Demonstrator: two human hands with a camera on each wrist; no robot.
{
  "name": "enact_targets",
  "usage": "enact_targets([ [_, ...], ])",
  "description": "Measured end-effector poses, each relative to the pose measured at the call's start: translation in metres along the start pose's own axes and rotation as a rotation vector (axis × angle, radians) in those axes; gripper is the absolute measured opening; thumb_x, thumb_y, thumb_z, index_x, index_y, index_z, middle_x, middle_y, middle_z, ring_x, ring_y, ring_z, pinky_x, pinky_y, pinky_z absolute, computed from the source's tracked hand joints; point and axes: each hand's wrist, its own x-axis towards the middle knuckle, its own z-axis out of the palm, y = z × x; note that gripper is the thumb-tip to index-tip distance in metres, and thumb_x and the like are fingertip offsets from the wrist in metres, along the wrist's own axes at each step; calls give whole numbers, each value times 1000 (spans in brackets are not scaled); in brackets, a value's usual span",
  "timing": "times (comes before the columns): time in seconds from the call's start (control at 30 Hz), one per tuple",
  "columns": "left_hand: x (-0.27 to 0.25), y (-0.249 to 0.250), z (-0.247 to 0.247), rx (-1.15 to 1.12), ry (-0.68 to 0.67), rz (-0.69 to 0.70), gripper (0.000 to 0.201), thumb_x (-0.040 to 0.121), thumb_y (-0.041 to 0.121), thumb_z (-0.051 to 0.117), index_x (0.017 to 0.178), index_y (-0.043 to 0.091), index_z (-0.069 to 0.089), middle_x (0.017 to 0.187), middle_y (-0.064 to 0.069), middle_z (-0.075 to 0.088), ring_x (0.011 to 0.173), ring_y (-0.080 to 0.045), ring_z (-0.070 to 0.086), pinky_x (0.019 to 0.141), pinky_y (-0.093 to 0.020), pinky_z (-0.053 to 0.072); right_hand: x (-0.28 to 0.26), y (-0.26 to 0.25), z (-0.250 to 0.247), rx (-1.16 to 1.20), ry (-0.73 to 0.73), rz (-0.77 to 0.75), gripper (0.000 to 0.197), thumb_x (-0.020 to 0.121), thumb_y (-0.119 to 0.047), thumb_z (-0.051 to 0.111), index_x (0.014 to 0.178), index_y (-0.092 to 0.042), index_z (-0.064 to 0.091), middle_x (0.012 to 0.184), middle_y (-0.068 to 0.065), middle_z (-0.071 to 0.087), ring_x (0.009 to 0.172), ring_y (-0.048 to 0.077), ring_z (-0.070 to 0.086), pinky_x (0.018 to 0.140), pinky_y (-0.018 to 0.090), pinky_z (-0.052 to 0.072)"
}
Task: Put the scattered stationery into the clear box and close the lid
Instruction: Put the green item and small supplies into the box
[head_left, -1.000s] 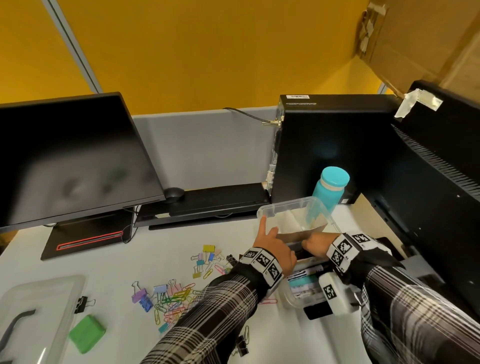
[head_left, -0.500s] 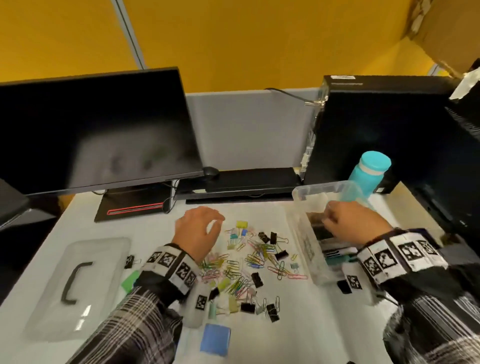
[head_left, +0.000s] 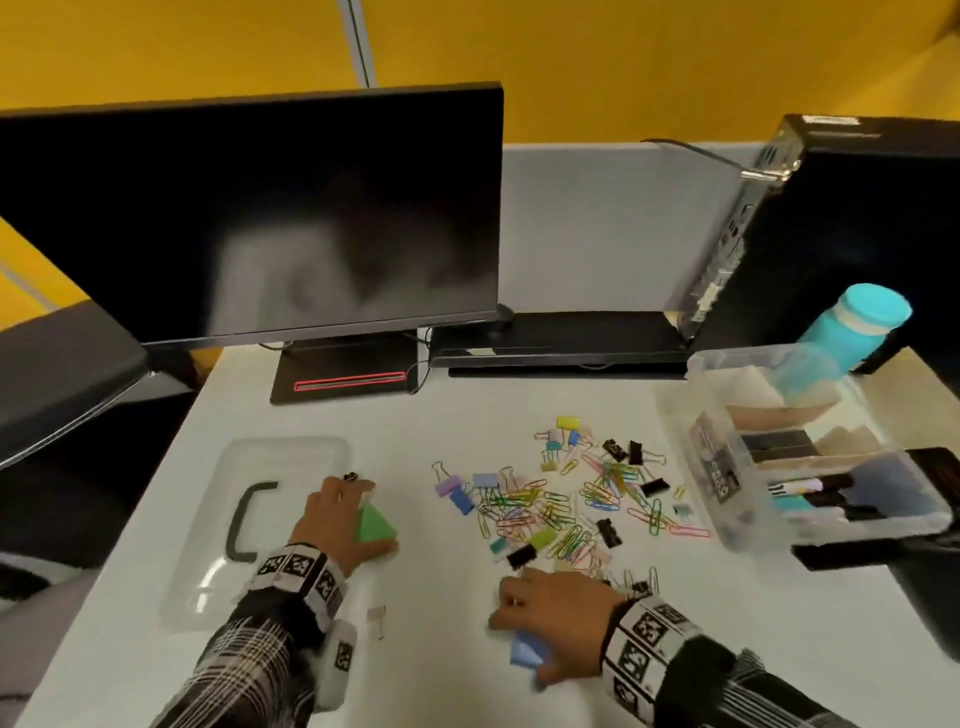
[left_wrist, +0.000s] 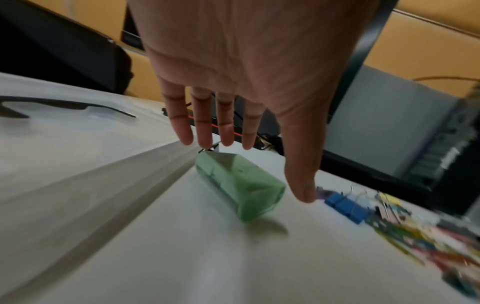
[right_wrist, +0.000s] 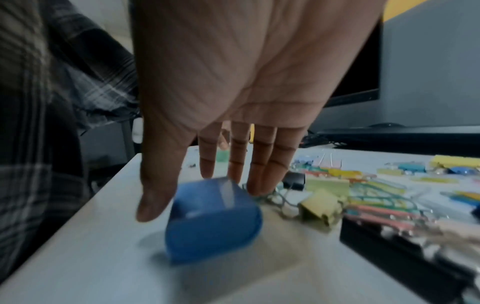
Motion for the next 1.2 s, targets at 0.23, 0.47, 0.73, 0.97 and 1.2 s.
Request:
enact_targets([
  [0.23,2,-7,8,33,-97,77,67,76,44,66,133,29,35,137,-4,34,122,-24,41,100,-38,43,5,-3,16,107,143,108,46,83,-30,56,126,-18,46,126,8,39,114,30,43,85,41,46],
  [0.47,2,10,-5,-450,30,126,57,73,23,77,122,21,47,115,-7,36,95,-23,50,90,-30,42,-25,9,-29,563,741,367,40,82,-30,67,118,-18,55,110,-2,37,100,12,50,90,25,49],
  [0.73,9,47,-13,-752,3,72,67,57,45,77,109,19,44,100,-9,51,88,-28,55,74,-33,47,-120,89,-86,601,1297,892,22,93,-31,54,101,-13,44,93,5,49,86,25,51,73,39,43],
  [0.97,9,78,0,-770,-3,122,37,78,41,71,106,24,54,106,-1,59,100,-23,54,81,-31,42,-169,168,-79,504,962,1367,28,86,-18,56,108,-1,52,112,24,55,105,41,54,86,44,43],
  [1.2,-3,89,4,-779,-43,139,41,81,29,70,118,24,53,111,1,54,89,-23,62,80,-36,54,-160,183,-91,303,510,1355,36,79,-27,68,103,-1,64,102,19,64,96,35,62,68,35,43],
])
